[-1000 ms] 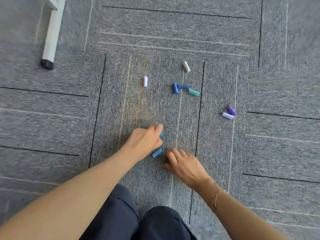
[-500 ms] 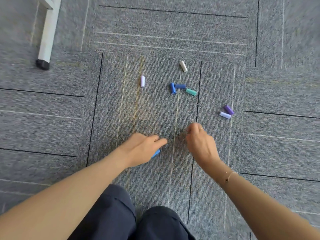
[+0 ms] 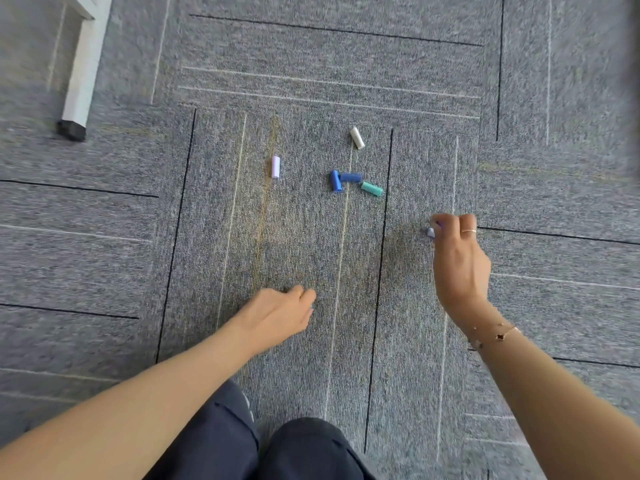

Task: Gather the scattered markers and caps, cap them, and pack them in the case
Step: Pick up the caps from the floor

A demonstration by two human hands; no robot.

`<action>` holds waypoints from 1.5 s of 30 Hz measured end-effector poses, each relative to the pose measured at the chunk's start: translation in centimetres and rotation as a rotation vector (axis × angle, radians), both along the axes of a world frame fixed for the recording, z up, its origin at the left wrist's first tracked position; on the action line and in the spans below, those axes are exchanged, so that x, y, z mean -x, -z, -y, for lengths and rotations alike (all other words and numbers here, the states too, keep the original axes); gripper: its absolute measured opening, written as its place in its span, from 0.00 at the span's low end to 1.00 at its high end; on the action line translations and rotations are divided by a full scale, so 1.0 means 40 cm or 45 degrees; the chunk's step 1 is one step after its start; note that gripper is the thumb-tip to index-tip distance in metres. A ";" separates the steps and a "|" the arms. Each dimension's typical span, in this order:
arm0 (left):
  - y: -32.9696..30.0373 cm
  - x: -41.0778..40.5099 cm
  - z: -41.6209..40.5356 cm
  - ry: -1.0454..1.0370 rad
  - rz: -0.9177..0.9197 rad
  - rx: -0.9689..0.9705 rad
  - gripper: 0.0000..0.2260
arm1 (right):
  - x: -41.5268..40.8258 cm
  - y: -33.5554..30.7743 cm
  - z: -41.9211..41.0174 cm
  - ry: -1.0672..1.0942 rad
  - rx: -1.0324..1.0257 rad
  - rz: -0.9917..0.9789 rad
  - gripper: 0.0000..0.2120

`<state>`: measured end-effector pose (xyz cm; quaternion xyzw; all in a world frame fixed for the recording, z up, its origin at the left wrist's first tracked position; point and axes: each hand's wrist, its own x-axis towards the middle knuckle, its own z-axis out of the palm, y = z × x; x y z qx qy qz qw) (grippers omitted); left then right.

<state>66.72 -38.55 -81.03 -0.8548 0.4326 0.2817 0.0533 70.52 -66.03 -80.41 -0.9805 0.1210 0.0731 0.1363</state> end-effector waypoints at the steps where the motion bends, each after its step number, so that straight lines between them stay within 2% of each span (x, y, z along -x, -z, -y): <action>1: -0.001 -0.012 0.007 -0.152 -0.008 0.025 0.08 | -0.007 0.000 0.007 0.014 0.015 -0.007 0.12; 4: -0.019 -0.081 0.033 -0.755 -0.069 0.212 0.05 | -0.032 0.007 0.030 0.030 0.074 -0.119 0.23; 7: -0.035 -0.155 0.043 -1.142 -0.175 0.401 0.12 | -0.041 0.015 0.047 -0.130 0.182 -0.202 0.24; 9: -0.040 -0.202 0.041 -1.284 -0.183 0.514 0.14 | -0.034 0.025 0.055 -0.353 0.317 -0.266 0.19; 11: -0.034 -0.240 0.038 -1.372 -0.136 0.577 0.14 | -0.029 0.030 0.057 -0.461 0.348 -0.298 0.16; 14: -0.019 -0.287 0.029 -1.564 -0.068 0.571 0.09 | -0.032 0.025 0.043 -0.426 0.330 -0.307 0.25; 16: -0.016 -0.307 0.025 -1.648 0.022 0.487 0.10 | -0.031 0.023 0.030 -0.375 0.295 -0.307 0.28; 19: -0.013 -0.329 0.023 -1.705 0.159 0.404 0.09 | -0.021 0.024 0.012 -0.319 0.280 -0.300 0.25; 22: -0.011 -0.357 0.017 -1.664 0.284 0.395 0.10 | -0.018 0.033 0.001 -0.267 0.307 -0.346 0.15; 25: -0.004 -0.395 0.013 -1.554 0.275 0.369 0.15 | -0.020 0.045 -0.001 -0.155 0.223 -0.383 0.09; 27: 0.001 -0.418 0.016 -1.423 0.235 0.282 0.18 | -0.016 0.054 0.001 -0.100 0.156 -0.296 0.06; 29: 0.009 -0.432 0.021 -1.290 0.230 0.174 0.20 | -0.017 0.055 -0.012 0.002 0.072 -0.176 0.06; 33: 0.035 -0.424 0.029 -1.082 0.324 -0.012 0.13 | -0.017 0.054 -0.057 0.235 0.034 -0.089 0.05; 36: 0.044 -0.389 0.024 -0.953 0.312 0.001 0.13 | 0.010 0.075 -0.086 0.346 -0.052 -0.090 0.05; 39: 0.047 -0.358 0.019 -0.870 0.253 0.024 0.14 | 0.026 0.075 -0.101 0.399 -0.135 0.012 0.11; 41: 0.049 -0.349 0.021 -0.904 0.232 0.054 0.11 | 0.021 0.070 -0.092 0.397 -0.136 -0.033 0.13; 45: 0.039 -0.352 0.038 -1.169 0.234 0.264 0.08 | 0.007 0.072 -0.077 0.291 -0.127 -0.118 0.12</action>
